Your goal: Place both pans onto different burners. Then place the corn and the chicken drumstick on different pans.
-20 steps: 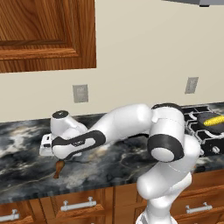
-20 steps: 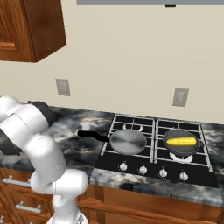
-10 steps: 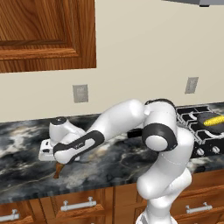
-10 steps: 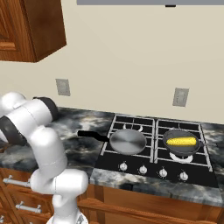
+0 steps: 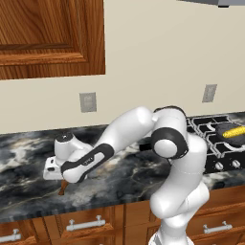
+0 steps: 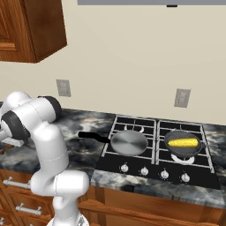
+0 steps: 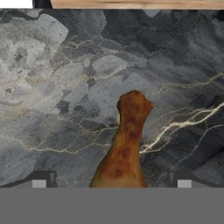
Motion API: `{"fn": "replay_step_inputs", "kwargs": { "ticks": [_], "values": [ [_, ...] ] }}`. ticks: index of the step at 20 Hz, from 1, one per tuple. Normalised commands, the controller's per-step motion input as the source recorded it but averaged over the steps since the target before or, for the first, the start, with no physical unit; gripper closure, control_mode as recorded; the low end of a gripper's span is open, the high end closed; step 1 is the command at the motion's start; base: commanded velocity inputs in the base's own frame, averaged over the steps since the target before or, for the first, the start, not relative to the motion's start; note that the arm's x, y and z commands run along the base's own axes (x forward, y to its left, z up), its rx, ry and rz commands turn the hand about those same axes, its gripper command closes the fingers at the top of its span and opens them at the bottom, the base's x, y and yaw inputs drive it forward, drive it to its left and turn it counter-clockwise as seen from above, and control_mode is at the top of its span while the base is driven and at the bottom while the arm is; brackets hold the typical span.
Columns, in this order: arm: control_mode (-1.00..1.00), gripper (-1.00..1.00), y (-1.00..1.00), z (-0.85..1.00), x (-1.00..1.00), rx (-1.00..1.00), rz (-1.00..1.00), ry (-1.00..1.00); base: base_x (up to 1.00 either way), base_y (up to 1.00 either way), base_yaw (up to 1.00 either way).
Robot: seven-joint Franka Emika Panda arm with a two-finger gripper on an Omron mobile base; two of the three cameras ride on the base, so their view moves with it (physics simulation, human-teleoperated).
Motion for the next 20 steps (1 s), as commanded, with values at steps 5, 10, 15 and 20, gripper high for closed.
{"fn": "replay_step_inputs", "kwargs": {
  "ticks": [5,10,15,20],
  "values": [
    [-1.0,-1.0,0.04,-0.25,0.0,0.0,0.0,0.0,0.0,0.0,0.0],
    [-1.0,1.0,0.08,-0.17,0.0,-0.02,0.0,0.0,0.0,0.0,0.0],
    [-1.0,1.0,0.0,0.0,0.0,0.0,0.0,0.0,0.0,0.0,0.0],
    [-1.0,1.0,-0.1,0.25,0.0,0.0,0.02,-0.05,0.0,0.0,0.0]
  ]
}}
